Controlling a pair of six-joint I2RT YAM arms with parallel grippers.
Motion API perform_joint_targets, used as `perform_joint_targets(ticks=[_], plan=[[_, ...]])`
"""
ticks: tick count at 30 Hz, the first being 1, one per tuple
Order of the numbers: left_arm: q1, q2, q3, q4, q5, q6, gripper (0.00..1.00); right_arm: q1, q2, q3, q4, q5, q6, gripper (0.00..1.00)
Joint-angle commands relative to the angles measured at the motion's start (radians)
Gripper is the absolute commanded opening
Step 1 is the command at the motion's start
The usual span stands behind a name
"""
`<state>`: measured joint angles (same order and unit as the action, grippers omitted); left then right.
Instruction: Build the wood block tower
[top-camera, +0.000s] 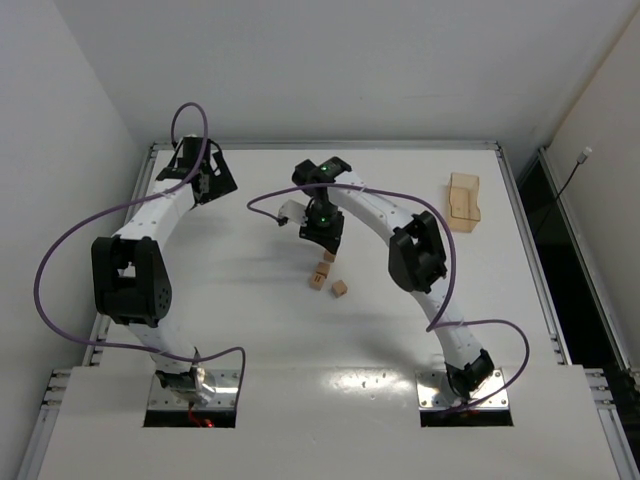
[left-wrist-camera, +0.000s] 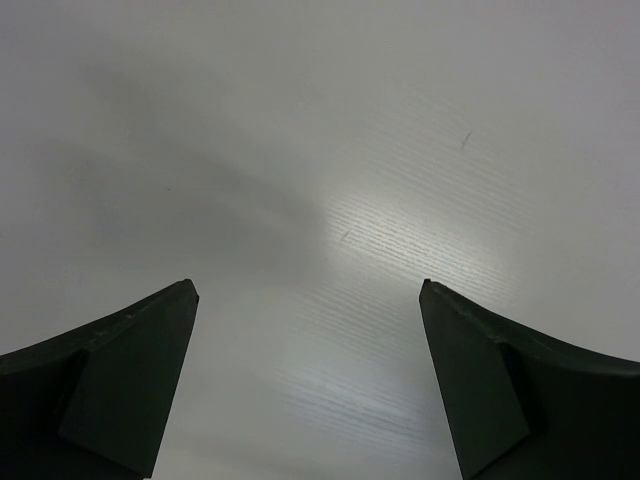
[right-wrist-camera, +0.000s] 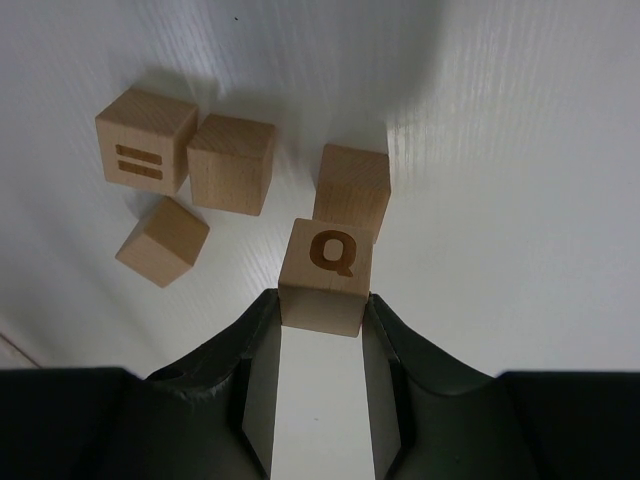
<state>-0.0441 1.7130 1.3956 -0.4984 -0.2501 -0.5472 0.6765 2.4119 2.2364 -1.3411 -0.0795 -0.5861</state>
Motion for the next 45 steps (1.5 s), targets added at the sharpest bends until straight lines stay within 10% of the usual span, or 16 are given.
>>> perform_joint_targets(ticks=[1, 28, 45], plan=[[0.020, -0.007, -0.001, 0.031, 0.009, -0.005, 0.92, 0.006, 0.010, 0.049, -0.007, 0.001, 0.006, 0.00], [0.038, 0.011, -0.010, 0.031, 0.038, -0.005, 0.92, 0.015, 0.049, 0.068, 0.011, 0.021, 0.015, 0.02], [0.038, 0.030, -0.001, 0.031, 0.048, -0.005, 0.92, 0.015, 0.039, 0.068, 0.031, 0.012, 0.025, 0.54]])
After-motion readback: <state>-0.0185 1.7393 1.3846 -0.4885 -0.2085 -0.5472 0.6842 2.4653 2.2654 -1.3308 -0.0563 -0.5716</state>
